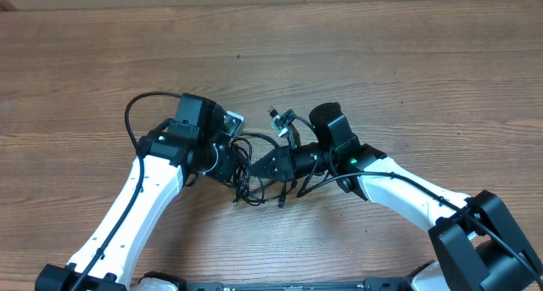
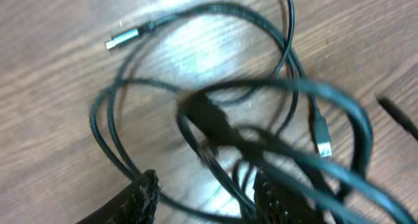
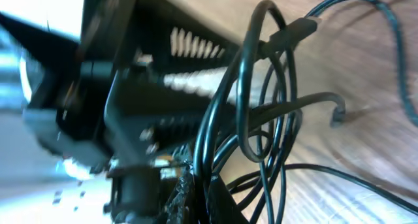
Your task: Untangle cables
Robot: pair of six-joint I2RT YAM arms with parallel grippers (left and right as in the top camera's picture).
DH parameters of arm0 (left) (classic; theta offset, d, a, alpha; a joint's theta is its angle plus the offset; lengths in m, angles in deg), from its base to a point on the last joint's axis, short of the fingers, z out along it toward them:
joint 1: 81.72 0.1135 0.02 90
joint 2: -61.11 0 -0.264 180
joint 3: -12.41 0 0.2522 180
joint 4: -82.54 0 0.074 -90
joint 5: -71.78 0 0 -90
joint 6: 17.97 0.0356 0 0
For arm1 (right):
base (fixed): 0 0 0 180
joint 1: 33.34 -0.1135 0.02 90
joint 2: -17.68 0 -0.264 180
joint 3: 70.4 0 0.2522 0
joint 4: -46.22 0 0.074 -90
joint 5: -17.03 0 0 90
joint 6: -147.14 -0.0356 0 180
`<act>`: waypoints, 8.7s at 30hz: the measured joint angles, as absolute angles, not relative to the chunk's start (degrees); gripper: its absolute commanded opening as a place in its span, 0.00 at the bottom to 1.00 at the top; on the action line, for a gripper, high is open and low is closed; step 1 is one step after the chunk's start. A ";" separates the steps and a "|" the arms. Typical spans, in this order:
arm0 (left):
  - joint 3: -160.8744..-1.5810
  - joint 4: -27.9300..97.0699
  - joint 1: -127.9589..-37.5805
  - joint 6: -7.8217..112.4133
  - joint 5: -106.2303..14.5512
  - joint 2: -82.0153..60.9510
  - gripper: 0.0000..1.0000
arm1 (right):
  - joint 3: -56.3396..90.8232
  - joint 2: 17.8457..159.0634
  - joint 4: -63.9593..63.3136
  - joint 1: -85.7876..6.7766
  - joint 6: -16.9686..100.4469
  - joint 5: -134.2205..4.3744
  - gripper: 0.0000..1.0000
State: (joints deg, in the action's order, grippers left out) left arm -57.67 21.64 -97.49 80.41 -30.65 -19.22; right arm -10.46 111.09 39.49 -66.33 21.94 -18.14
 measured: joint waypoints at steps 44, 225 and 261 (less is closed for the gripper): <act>-57.67 24.09 -97.49 76.41 -30.71 -19.22 0.30 | -10.00 111.28 37.41 -63.78 20.41 -11.65 0.04; -57.99 31.28 -91.09 49.64 -49.21 -1.28 1.00 | -8.91 93.80 44.49 -48.06 27.12 -15.36 0.04; -57.99 36.68 -91.04 31.48 -49.75 -1.54 1.00 | -8.91 93.80 51.55 -48.06 25.74 -10.73 0.04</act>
State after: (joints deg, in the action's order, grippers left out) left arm -57.99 36.68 -91.04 31.48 -49.75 -1.54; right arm -8.91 93.80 51.55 -48.06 25.74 -10.73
